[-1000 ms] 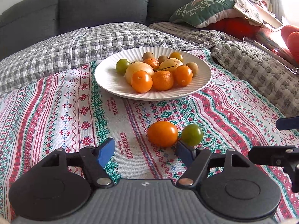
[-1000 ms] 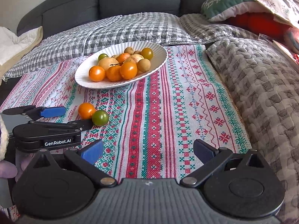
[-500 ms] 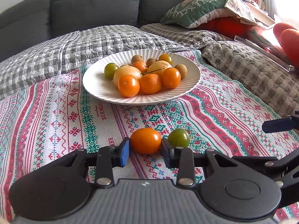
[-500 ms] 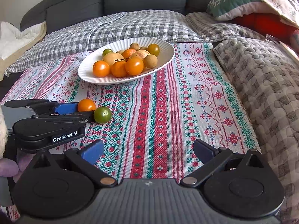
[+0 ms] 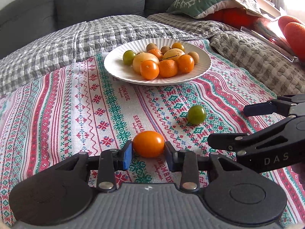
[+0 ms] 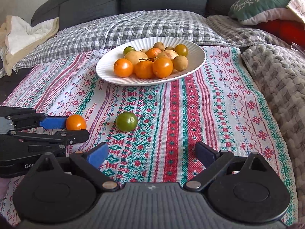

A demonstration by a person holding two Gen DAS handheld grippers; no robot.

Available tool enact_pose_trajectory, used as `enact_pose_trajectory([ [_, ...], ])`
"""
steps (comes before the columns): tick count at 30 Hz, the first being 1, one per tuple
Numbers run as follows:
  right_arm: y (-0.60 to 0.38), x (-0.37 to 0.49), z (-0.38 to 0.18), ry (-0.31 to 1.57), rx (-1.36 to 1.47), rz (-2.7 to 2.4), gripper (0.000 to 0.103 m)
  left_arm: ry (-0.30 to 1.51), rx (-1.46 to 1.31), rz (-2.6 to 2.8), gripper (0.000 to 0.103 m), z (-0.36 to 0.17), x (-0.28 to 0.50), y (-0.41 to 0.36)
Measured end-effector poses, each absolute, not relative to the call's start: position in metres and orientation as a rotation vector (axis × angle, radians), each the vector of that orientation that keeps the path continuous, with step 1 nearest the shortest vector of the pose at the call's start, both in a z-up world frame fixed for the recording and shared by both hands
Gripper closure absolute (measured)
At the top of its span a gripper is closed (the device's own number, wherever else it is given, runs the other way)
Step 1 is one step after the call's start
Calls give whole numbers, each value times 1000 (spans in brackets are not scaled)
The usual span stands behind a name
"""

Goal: Organize fruits
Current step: 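Grasp the orange tomato with the left tool while the right tool grasps the green tomato, then lift both tomatoes and carry them over the white bowl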

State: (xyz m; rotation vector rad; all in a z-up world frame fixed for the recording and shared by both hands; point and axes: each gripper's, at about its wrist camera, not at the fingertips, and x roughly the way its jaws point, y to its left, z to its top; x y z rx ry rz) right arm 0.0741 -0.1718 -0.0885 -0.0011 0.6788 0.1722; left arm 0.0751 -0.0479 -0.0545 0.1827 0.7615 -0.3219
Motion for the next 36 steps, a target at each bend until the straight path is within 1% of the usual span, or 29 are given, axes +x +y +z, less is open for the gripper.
enact_pose_trajectory([
  [2, -165, 78, -89, 670, -16, 175, 11, 769, 173, -317, 78, -54, 74, -44],
  [4, -159, 83, -88, 665, -28, 173, 19, 775, 166, -314, 78, -54, 74, -40],
  [11, -148, 93, -88, 644, -33, 140, 38, 778, 163, -320, 78, -54, 72, -37],
  [13, -146, 96, -88, 639, -37, 133, 47, 780, 163, -318, 78, -54, 71, -36],
  [14, -146, 97, -88, 636, -36, 130, 49, 781, 162, -316, 78, -54, 71, -35],
  [16, -147, 97, -87, 633, -27, 125, 58, 784, 157, -307, 78, -54, 70, -36],
  [17, -148, 98, -87, 632, -19, 122, 61, 785, 155, -303, 78, -54, 70, -36],
  [21, -149, 100, -86, 634, -6, 128, 79, 787, 157, -298, 78, -53, 70, -37],
  [36, -157, 93, -81, 640, -21, 144, 79, 794, 129, -297, 78, -53, 72, -35],
])
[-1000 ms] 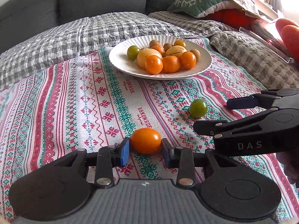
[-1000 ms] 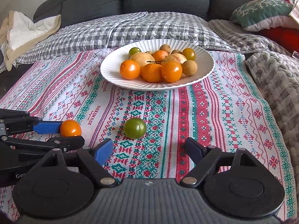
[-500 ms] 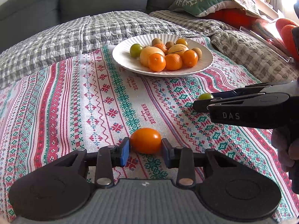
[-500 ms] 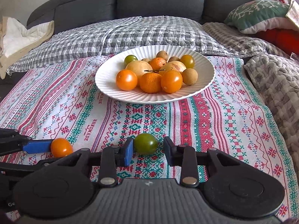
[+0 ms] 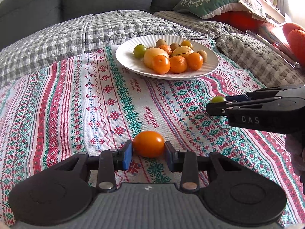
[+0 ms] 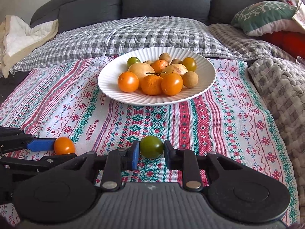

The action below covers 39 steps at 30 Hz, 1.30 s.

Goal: Organize fruits
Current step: 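Lift both tomatoes and carry them over the white bowl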

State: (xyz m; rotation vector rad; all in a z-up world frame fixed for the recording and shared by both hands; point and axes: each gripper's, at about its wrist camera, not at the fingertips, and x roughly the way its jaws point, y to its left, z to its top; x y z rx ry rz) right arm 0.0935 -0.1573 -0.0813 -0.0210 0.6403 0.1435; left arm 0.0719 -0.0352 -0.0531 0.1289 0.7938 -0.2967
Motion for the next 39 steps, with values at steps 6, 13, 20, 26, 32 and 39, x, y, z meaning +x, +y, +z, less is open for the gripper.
enact_pose_trajectory([
  [6, -170, 88, -74, 623, 18, 147, 79, 790, 120, -295, 78, -51, 75, -37],
  [13, -189, 87, -57, 568, 120, 163, 79, 748, 72, -293, 78, -35, 84, -37],
  [20, -196, 100, -46, 520, 148, 154, 79, 696, 15, -288, 78, -15, 114, -36],
  [26, -205, 117, -45, 498, 176, 138, 79, 668, 20, -293, 78, -5, 148, -38],
  [32, -208, 131, -48, 494, 180, 132, 79, 680, 54, -329, 78, -12, 177, -43],
  [39, -208, 141, -51, 491, 151, 138, 79, 694, 98, -355, 78, -23, 194, -49],
])
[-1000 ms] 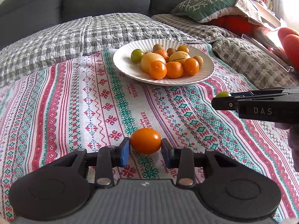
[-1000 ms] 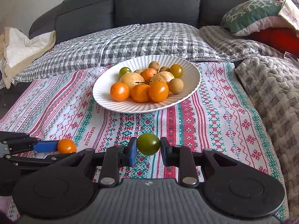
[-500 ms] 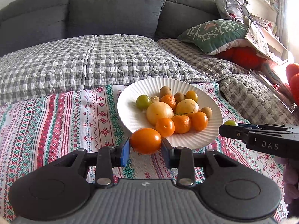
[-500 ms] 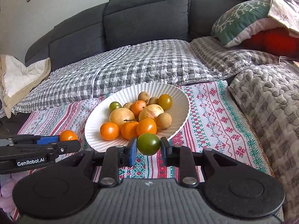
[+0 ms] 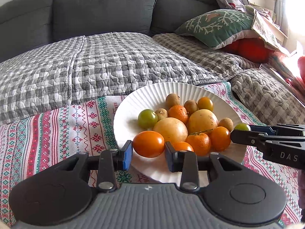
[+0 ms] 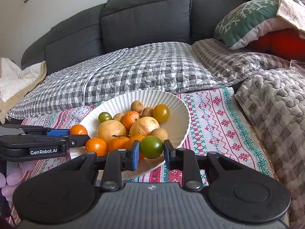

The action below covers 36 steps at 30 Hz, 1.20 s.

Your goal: Organize fruits

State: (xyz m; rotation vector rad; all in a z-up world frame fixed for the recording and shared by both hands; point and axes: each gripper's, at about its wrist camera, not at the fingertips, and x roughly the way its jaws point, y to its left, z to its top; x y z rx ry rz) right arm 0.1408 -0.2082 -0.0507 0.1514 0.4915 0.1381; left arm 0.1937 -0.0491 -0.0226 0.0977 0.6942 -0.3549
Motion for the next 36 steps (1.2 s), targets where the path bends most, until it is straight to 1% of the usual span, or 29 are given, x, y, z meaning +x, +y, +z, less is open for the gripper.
enact_pose_trajectory([
  [7, -212, 142, -52, 491, 172, 163, 78, 691, 119, -357, 77, -27, 200, -56],
  [10, -213, 142, -52, 491, 183, 160, 77, 687, 115, -353, 75, -27, 200, -56],
  [11, -213, 142, -52, 492, 183, 163, 76, 684, 115, -349, 72, -27, 199, -56],
  [13, -213, 141, -51, 490, 187, 172, 69, 676, 112, -341, 64, -24, 198, -55],
  [14, -212, 140, -51, 488, 192, 177, 67, 670, 107, -337, 58, -23, 196, -54],
  [15, -212, 139, -50, 486, 197, 181, 63, 667, 101, -333, 51, -21, 195, -53],
  [17, -213, 137, -48, 481, 209, 180, 55, 664, 82, -326, 44, -16, 190, -50],
  [18, -213, 135, -47, 480, 212, 173, 49, 662, 77, -323, 39, -14, 187, -48],
  [21, -217, 130, -45, 478, 227, 155, 44, 657, 68, -299, 29, -8, 176, -44],
  [25, -224, 120, -43, 490, 253, 116, 33, 683, 48, -255, 21, -4, 158, -37],
  [30, -222, 103, -40, 541, 209, 52, 24, 716, 59, -181, 9, 0, 133, -33],
  [32, -220, 96, -40, 568, 198, 22, 23, 728, 60, -163, 9, 1, 122, -32],
  [36, -214, 79, -36, 599, 190, -16, 17, 781, 56, -134, 9, 1, 102, -32],
])
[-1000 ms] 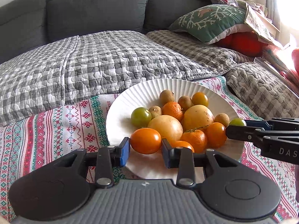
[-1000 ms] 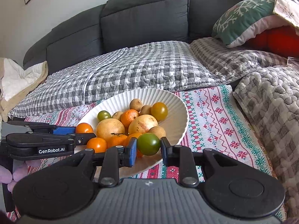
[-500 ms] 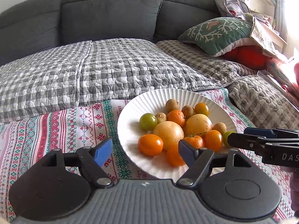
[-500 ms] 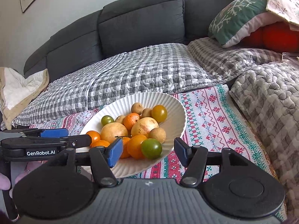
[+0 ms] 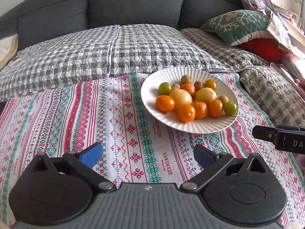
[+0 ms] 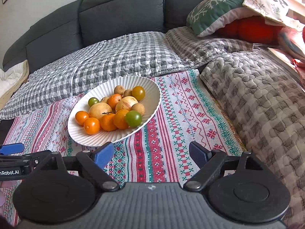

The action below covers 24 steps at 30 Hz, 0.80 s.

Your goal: Organize fruits

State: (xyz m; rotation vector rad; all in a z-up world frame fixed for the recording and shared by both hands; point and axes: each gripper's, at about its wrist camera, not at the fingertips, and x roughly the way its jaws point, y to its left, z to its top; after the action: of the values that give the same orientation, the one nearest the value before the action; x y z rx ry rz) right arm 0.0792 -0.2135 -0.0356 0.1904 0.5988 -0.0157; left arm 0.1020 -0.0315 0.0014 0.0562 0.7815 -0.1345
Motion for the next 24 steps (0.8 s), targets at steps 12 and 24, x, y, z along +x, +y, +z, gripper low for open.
enact_pose_trajectory([
  [12, -187, 39, -24, 637, 135, -49, 6, 907, 0, -50, 9, 9, 51, -27],
  [24, -174, 23, -27, 699, 120, -86, 3, 942, 11, 2, 9, 14, 27, -33],
])
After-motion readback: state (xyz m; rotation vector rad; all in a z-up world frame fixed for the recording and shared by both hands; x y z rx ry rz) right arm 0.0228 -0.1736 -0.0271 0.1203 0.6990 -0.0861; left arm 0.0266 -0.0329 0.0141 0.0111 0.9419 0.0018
